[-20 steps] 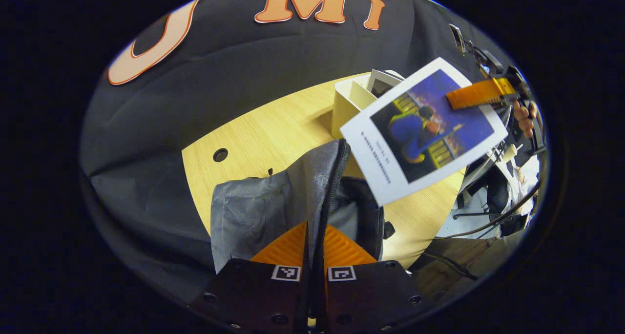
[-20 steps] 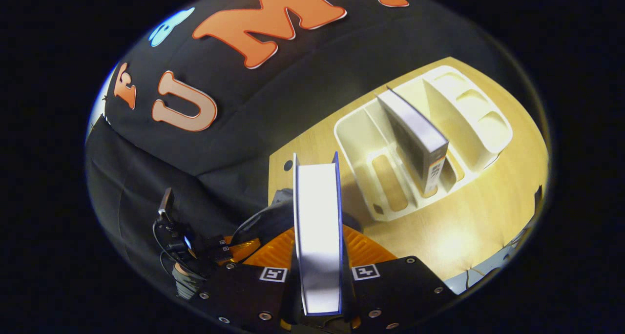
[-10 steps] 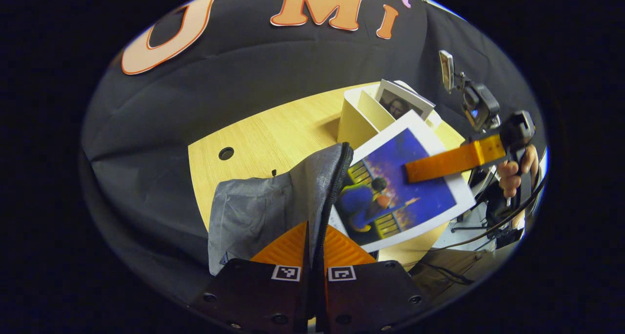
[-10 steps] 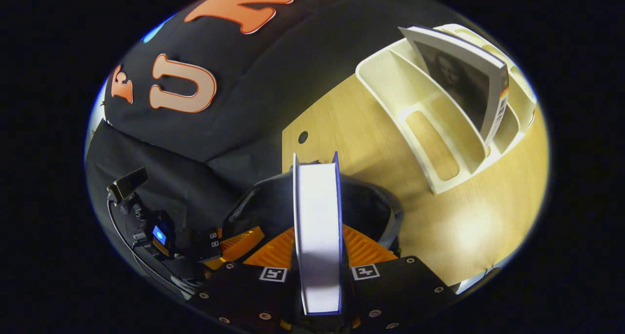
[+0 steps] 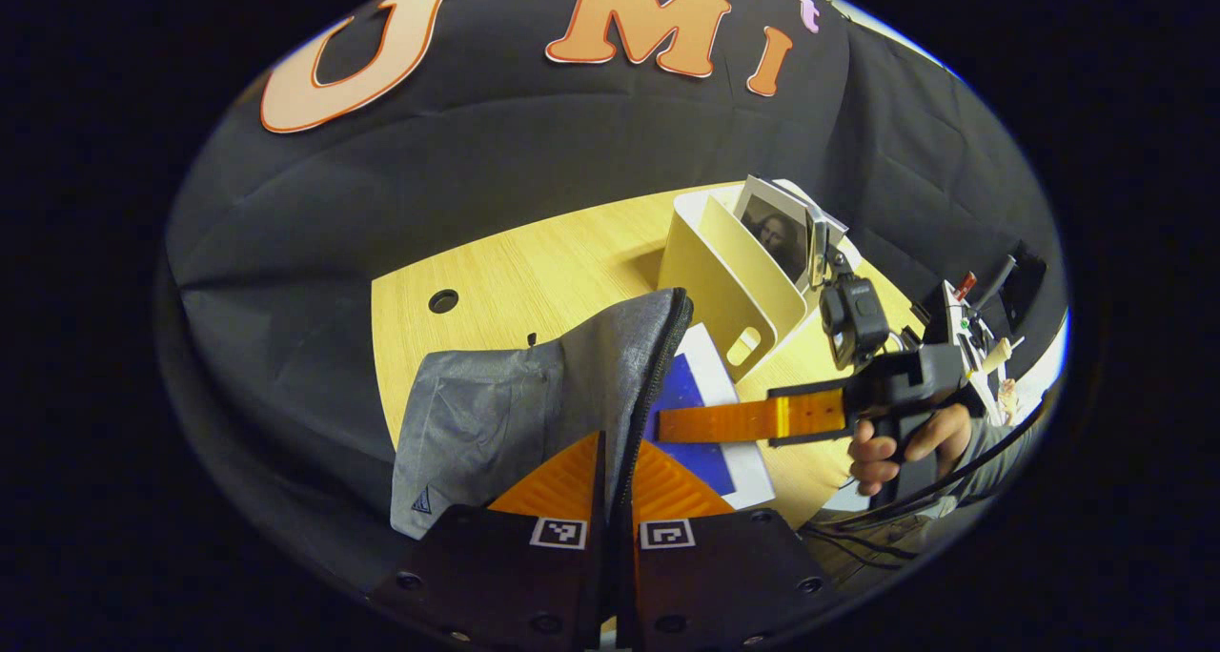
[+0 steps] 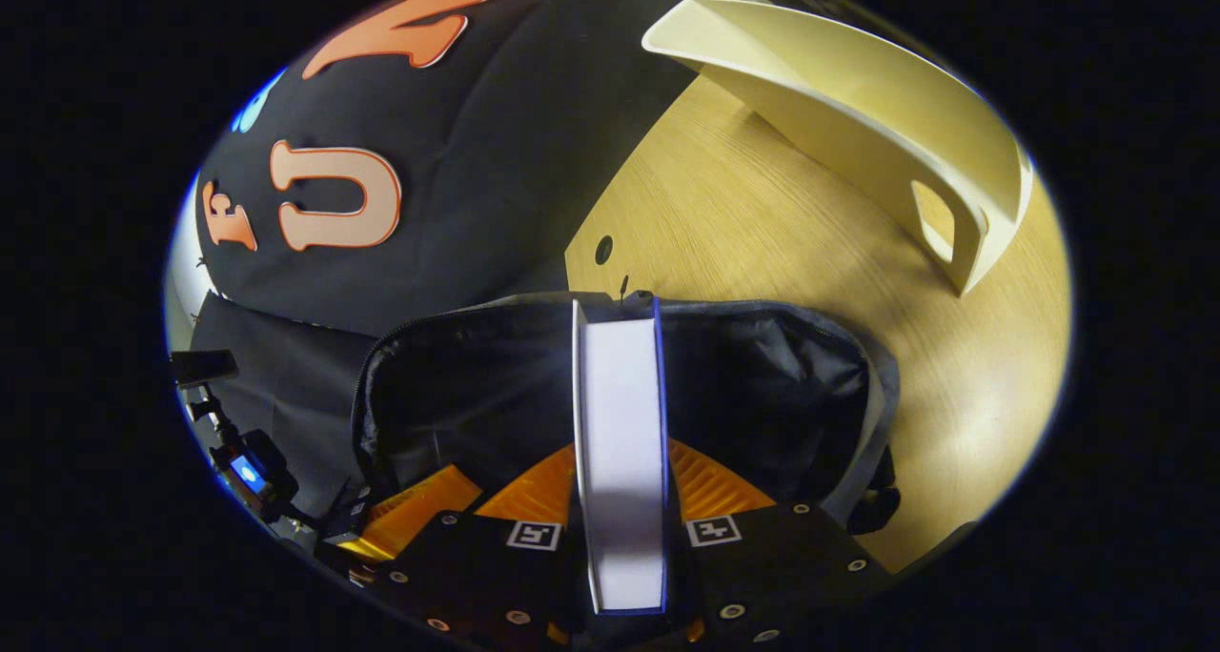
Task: Open the schoolbag, grab two books from the bookshelf and put them into the schoolbag.
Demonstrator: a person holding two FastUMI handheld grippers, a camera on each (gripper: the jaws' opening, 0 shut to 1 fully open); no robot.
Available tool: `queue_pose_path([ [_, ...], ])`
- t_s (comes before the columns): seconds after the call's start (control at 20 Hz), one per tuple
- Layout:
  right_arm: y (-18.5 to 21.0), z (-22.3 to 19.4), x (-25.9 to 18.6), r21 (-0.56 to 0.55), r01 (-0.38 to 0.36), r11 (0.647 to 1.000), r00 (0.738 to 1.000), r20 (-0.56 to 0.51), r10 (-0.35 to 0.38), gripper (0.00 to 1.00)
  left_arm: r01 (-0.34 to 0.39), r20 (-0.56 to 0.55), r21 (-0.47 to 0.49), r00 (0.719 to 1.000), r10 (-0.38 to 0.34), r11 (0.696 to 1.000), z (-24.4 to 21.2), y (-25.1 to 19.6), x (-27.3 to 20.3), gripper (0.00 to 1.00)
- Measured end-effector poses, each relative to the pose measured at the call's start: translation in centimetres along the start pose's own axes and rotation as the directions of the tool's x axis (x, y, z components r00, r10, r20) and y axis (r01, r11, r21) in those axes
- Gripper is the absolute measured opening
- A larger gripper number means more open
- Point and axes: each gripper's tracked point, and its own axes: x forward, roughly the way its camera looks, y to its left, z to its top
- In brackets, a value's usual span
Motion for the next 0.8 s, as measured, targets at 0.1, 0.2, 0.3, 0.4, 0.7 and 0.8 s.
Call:
queue_pose_path([
  [0.1, -0.1, -0.2, 1.1, 0.035, -0.014, 0.999, 1.000, 0.019, 0.013, 0.33, 0.008, 0.005, -0.008, 1.000, -0.008, 1.000, 0.0, -0.4, -0.3, 0.06],
  [0.2, -0.4, -0.4, 2.0, 0.045, -0.020, 0.999, 1.000, 0.025, 0.019, 0.34, 0.010, 0.009, -0.022, 1.000, -0.010, 1.000, -0.1, -0.7, 0.0, 0.06],
  [0.3, -0.3, -0.7, 3.2, 0.065, -0.026, 0.998, 1.000, 0.013, 0.025, 0.33, 0.007, 0.007, -0.031, 1.000, -0.007, 0.999, -0.2, -1.0, 0.2, 0.06],
  [0.4, -0.7, -1.3, 3.5, 0.073, -0.004, 0.997, 0.999, -0.032, 0.006, 0.34, 0.008, 0.005, -0.052, 1.000, -0.008, 0.999, -0.3, -1.2, 0.3, 0.06],
  [0.7, -4.3, -1.3, 1.1, -0.063, 0.174, 0.983, 0.979, -0.092, -0.179, 0.73, -0.028, -0.006, -0.086, 1.000, 0.028, 0.996, -0.1, -0.3, 0.7, 0.06],
  [0.8, -5.3, -1.2, -1.7, -0.152, 0.209, 0.966, 0.966, -0.125, -0.228, 0.85, -0.054, -0.013, -0.091, 0.999, 0.053, 0.994, -0.1, -0.2, 0.9, 0.06],
])
